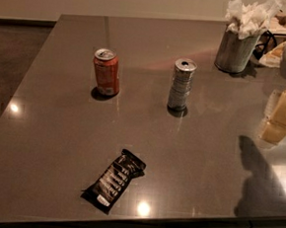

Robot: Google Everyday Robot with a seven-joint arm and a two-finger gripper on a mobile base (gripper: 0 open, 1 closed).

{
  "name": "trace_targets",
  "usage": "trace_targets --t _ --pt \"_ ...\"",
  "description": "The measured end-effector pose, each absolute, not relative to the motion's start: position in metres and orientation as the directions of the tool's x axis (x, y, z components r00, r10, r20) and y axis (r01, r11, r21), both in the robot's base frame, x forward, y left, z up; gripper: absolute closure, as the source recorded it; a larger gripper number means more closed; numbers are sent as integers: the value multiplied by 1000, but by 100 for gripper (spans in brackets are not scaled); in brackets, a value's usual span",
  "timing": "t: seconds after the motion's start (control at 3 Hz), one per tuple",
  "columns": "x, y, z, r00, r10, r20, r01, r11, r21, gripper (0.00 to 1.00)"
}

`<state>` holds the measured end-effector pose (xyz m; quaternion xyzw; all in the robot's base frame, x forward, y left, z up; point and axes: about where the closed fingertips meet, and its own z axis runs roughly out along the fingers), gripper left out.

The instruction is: Move coke can near redbull can

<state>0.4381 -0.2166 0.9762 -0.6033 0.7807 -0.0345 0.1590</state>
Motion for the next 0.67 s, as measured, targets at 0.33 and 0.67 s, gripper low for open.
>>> trace_targets --t 0.33,0.67 --pt "438 -217 976 -221 -953 -207 -931 270 -246 0" --pt "447 -204 983 -203 -952 -228 -932 259 -252 0"
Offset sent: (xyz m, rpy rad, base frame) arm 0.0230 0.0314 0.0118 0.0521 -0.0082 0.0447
